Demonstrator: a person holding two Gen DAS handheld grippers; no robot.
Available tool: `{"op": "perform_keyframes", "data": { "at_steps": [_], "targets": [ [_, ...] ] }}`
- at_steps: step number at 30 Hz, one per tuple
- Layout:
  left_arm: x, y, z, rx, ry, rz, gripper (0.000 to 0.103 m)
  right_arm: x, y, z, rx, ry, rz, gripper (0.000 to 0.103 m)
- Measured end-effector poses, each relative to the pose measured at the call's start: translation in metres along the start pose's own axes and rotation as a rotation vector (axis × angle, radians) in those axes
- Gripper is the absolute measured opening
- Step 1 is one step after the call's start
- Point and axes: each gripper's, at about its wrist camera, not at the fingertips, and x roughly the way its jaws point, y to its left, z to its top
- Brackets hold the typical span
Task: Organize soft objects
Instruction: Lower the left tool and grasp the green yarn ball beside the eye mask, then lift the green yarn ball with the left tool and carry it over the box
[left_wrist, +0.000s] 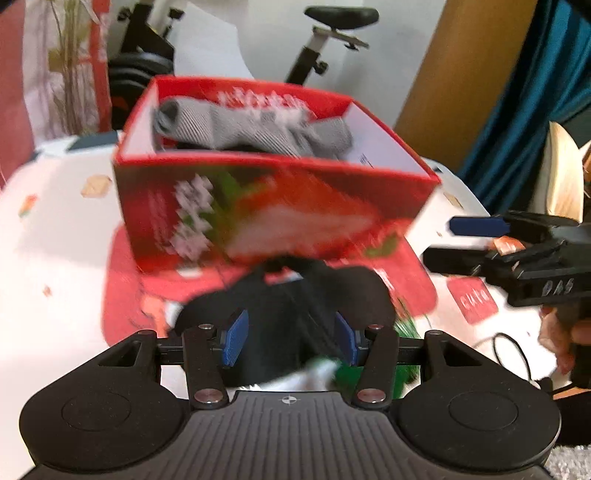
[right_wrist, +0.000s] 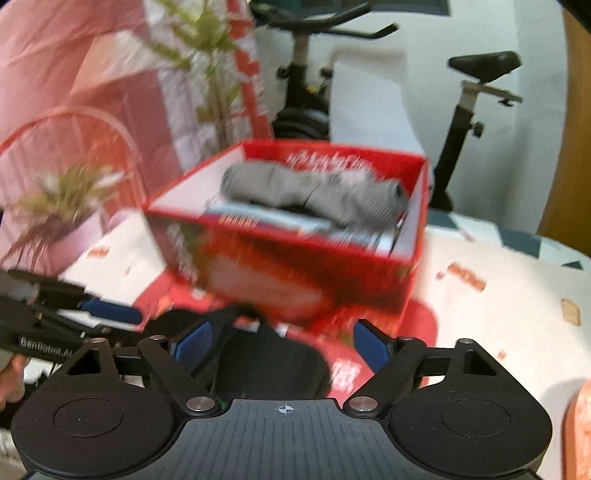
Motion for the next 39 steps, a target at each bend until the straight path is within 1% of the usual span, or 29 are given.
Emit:
{"op": "perform_keyframes", "data": {
  "at_steps": [4, 8, 16, 17, 19, 21, 23, 24, 26, 29, 33, 39],
  "targets": [
    [0.007, -0.004, -0.015, -0.025, 0.026, -0.042, 0.053, 0.006, 0.016, -0.023, -0.048, 0.067, 0.015, 0.079],
    [0.012, -0.004, -0.021, -0.049, 0.043, -0.070, 0.053, 0.011, 0.027, -0.039, -0.072, 0.111, 0.035, 0.079],
    [0.018, -0.009, -0.027, -0.058, 0.066, -0.107, 0.052, 0.015, 0.038, -0.046, -0.106, 0.142, 0.052, 0.079],
    [0.019, -0.009, -0.027, -0.060, 0.068, -0.113, 0.051, 0.016, 0.039, -0.046, -0.111, 0.148, 0.056, 0.079],
    [0.021, -0.010, -0.030, -0.066, 0.074, -0.127, 0.043, 0.017, 0.040, -0.049, -0.119, 0.155, 0.068, 0.079],
    [0.023, -0.010, -0.031, -0.068, 0.084, -0.144, 0.041, 0.020, 0.040, -0.052, -0.121, 0.169, 0.081, 0.074],
    [0.026, -0.011, -0.032, -0.075, 0.092, -0.163, 0.041, 0.023, 0.039, -0.054, -0.113, 0.187, 0.092, 0.065],
    [0.028, -0.012, -0.032, -0.078, 0.095, -0.171, 0.041, 0.025, 0.038, -0.055, -0.106, 0.194, 0.098, 0.064],
    [0.030, -0.012, -0.033, -0.082, 0.099, -0.186, 0.041, 0.028, 0.037, -0.057, -0.094, 0.211, 0.111, 0.057],
    [0.033, -0.013, -0.033, -0.083, 0.104, -0.207, 0.041, 0.030, 0.037, -0.059, -0.088, 0.225, 0.116, 0.052],
    [0.037, -0.016, -0.032, -0.079, 0.113, -0.236, 0.041, 0.031, 0.032, -0.059, -0.059, 0.232, 0.124, 0.050],
    [0.042, -0.017, -0.030, -0.087, 0.121, -0.272, 0.040, 0.031, 0.026, -0.059, -0.007, 0.222, 0.136, 0.045]
  ]
}}
